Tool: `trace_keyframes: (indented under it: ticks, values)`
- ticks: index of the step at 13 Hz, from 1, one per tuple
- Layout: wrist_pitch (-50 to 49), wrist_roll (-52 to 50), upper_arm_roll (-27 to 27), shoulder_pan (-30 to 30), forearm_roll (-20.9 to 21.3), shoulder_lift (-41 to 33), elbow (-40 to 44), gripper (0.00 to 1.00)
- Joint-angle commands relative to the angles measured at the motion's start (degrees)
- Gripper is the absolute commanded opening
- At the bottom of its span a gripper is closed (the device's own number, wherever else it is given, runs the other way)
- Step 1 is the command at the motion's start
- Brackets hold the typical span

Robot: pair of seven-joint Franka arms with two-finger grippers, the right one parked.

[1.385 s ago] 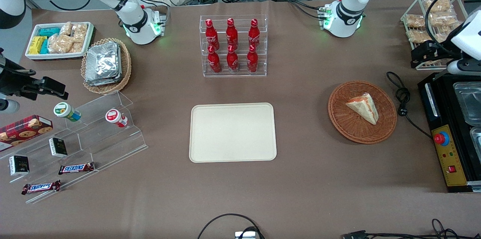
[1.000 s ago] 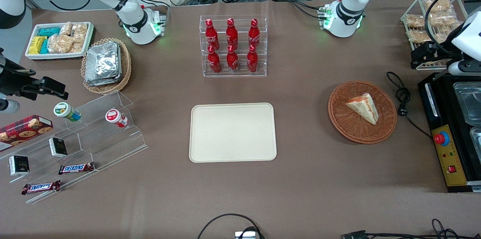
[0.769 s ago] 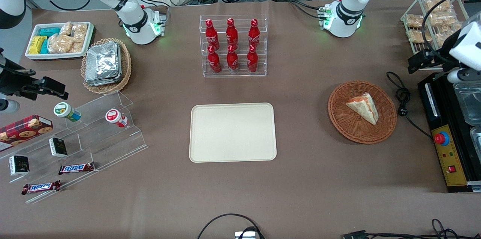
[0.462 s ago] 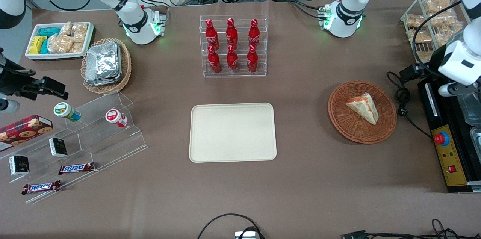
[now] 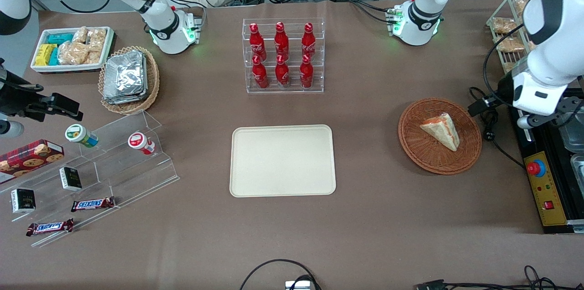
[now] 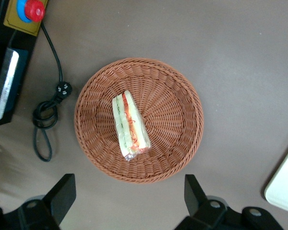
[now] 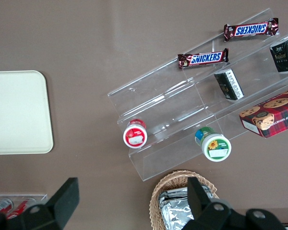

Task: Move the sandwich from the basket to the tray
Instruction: 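Move the left gripper over the wrapped sandwich in the wicker basket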

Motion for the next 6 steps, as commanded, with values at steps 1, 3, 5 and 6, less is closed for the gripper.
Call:
trace_keyframes:
  ticks: [1, 3, 5, 6]
  values:
    - [9.0, -3.1, 0.4, -0.4, -0.6, -3.9, -10.3, 1.00]
    - [12.4, -3.8, 0.4, 0.0, -1.1, -3.2, -12.8, 1.00]
    - [15.4, -6.5, 0.4, 0.0, -1.1, -2.1, -14.8, 1.00]
    - [18.0, -7.7, 0.4, 0.0, -1.1, -1.7, -16.4, 1.00]
